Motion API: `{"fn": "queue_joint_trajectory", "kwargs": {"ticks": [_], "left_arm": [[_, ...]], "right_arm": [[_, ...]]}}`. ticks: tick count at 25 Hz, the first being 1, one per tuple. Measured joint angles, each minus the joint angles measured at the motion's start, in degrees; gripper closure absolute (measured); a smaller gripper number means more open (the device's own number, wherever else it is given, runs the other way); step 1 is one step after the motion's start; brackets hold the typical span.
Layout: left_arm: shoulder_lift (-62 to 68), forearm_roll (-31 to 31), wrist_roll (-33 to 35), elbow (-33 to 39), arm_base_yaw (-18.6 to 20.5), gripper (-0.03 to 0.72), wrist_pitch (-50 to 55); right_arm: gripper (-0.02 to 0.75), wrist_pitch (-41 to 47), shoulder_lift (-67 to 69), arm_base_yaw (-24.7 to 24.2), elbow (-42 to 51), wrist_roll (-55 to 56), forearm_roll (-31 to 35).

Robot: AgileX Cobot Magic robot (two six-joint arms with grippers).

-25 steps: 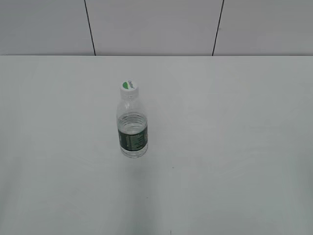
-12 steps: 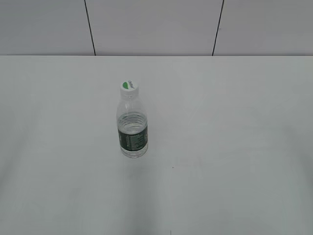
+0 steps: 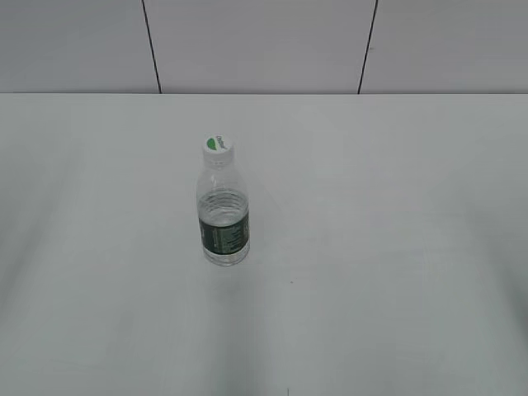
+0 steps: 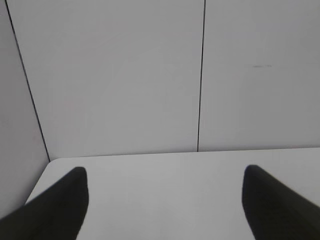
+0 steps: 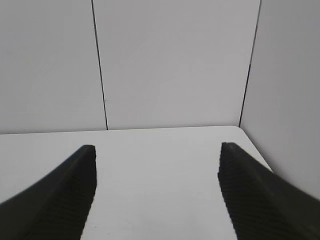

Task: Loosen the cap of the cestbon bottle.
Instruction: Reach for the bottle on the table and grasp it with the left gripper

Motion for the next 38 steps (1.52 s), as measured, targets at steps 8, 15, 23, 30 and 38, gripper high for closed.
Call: {"fn": "queue_joint_trajectory", "kwargs": {"ticks": [8,15,23,30,38], "left_arm": [[14.2,-0.5,0.0,0.1,0.0,0.127,-8.7],[24.2,-0.5,0.0,0.2,0.0,0.137,-14.4],[33.9,-0.3,0.0,0.2,-0.1,0.140,-23.7],[44.8,0.7,-3.8,0.2,-1.1,0.144,-30.2],[56.7,12.5,-5.6,0.2,-7.8,0.165,-39.2]], "right_arm": [[0.154,-12.8,15.6,0.0,0.1,0.0,-0.7],[0.154,-21.6,28.3,0.0,0.1,0.1,-0.7],[0.154,-24.2,33.3,0.0,0.1,2.3,-0.6],[0.154,-24.3,33.4,0.0,0.1,2.5,-0.6],[0.154,-24.4,33.4,0.0,0.1,2.5,-0.6]]}}
